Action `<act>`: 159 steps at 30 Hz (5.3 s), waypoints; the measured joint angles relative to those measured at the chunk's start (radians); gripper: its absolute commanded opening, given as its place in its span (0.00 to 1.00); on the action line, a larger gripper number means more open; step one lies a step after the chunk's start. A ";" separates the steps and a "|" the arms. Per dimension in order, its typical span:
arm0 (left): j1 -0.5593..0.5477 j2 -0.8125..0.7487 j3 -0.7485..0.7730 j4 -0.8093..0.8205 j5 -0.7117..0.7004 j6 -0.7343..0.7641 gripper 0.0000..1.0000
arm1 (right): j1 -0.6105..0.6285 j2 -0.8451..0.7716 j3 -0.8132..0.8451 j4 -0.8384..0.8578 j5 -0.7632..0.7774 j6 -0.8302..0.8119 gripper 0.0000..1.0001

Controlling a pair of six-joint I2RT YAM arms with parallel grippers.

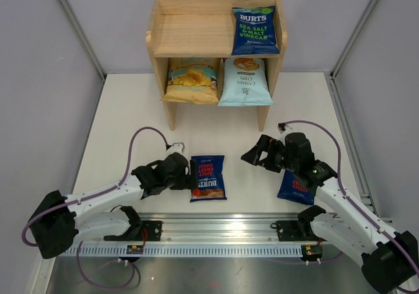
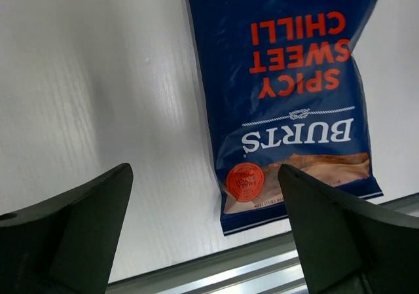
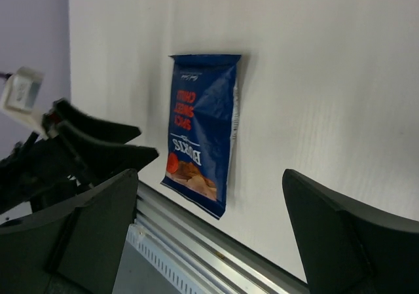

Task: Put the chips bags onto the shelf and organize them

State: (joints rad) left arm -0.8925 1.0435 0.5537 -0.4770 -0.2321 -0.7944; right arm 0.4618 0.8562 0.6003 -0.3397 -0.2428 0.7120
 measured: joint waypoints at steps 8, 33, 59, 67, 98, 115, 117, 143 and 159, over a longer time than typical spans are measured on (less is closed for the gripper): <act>0.081 0.142 -0.056 0.213 0.124 -0.004 0.78 | 0.000 -0.073 -0.126 0.184 -0.233 0.034 0.99; 0.049 0.027 -0.045 0.208 0.074 -0.116 0.00 | 0.000 -0.284 -0.315 0.274 -0.314 0.116 0.94; -0.063 -0.527 -0.078 0.322 0.071 -0.148 0.00 | 0.274 -0.301 -0.499 0.637 -0.126 0.723 0.96; -0.127 -0.550 -0.161 0.546 0.051 -0.105 0.00 | 0.533 -0.289 -0.444 0.629 0.137 0.895 0.95; -0.317 -0.518 -0.350 0.982 -0.063 0.132 0.00 | 0.649 -0.098 -0.361 0.690 0.460 1.026 0.74; -0.358 -0.579 -0.355 0.965 -0.048 0.159 0.78 | 0.651 -0.136 -0.333 0.709 0.513 0.909 0.25; -0.359 -0.619 -0.356 0.921 -0.068 0.145 0.91 | 0.651 -0.167 -0.333 0.711 0.537 0.866 0.23; -0.359 -0.792 -0.228 0.533 -0.186 -0.103 0.89 | 0.652 -0.169 -0.232 0.985 0.329 0.089 0.16; -0.361 -0.981 -0.298 0.642 -0.084 0.096 0.09 | 0.652 -0.216 -0.163 0.847 0.221 0.069 0.16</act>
State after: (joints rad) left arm -1.2533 0.0628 0.2554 0.1654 -0.3157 -0.6983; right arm 1.1141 0.6403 0.4377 0.5076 -0.0219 0.7815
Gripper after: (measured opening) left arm 0.115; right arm 0.164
